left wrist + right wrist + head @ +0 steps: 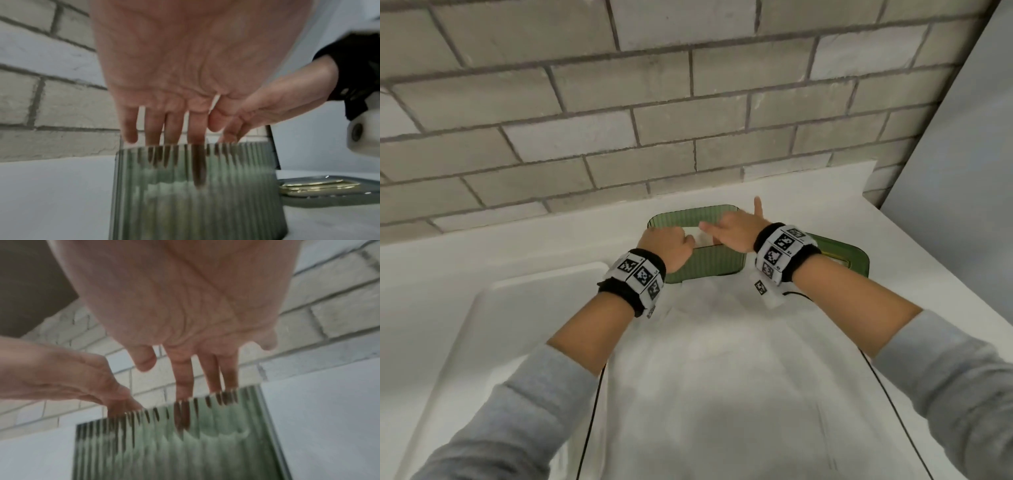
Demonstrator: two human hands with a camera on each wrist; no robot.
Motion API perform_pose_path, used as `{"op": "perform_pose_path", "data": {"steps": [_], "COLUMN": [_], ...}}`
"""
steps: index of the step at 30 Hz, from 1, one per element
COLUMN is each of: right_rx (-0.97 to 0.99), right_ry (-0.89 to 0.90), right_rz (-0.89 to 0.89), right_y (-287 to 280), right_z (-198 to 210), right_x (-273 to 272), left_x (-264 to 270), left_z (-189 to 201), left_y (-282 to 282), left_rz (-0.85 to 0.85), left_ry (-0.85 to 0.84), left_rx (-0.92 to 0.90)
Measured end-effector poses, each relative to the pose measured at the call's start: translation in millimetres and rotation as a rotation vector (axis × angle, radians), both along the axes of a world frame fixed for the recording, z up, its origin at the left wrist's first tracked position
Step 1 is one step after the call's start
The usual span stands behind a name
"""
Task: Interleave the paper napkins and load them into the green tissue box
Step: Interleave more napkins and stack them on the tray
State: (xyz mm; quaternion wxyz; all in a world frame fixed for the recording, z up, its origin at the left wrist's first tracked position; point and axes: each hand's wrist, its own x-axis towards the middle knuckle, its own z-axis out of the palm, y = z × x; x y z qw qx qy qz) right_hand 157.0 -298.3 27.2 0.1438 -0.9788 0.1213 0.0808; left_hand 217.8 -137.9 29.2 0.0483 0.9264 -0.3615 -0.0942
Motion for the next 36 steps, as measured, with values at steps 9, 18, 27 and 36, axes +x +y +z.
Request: {"op": "perform_pose_path", "data": {"steps": [9, 18, 27, 36], "right_rx": [0.093, -0.036, -0.251, -0.070], "right_ry": [0.067, 0.477, 0.368, 0.321], "right_rz": [0.008, -0.163, -0.025, -0.061], "right_y": [-27, -38, -37, -40], "right_z": [8, -37, -40, -17], "right_x": [-117, -211, -222, -216], "left_x": [-104, -184, -194, -194], "left_z": [-25, -62, -66, -62], "left_y": [46, 51, 43, 49], "left_rz": [-0.114, -0.201, -0.109, -0.098], "left_ry": [0.206, 0.419, 0.414, 0.453], "left_rx": [-0.295, 0.305, 0.249, 0.174]}}
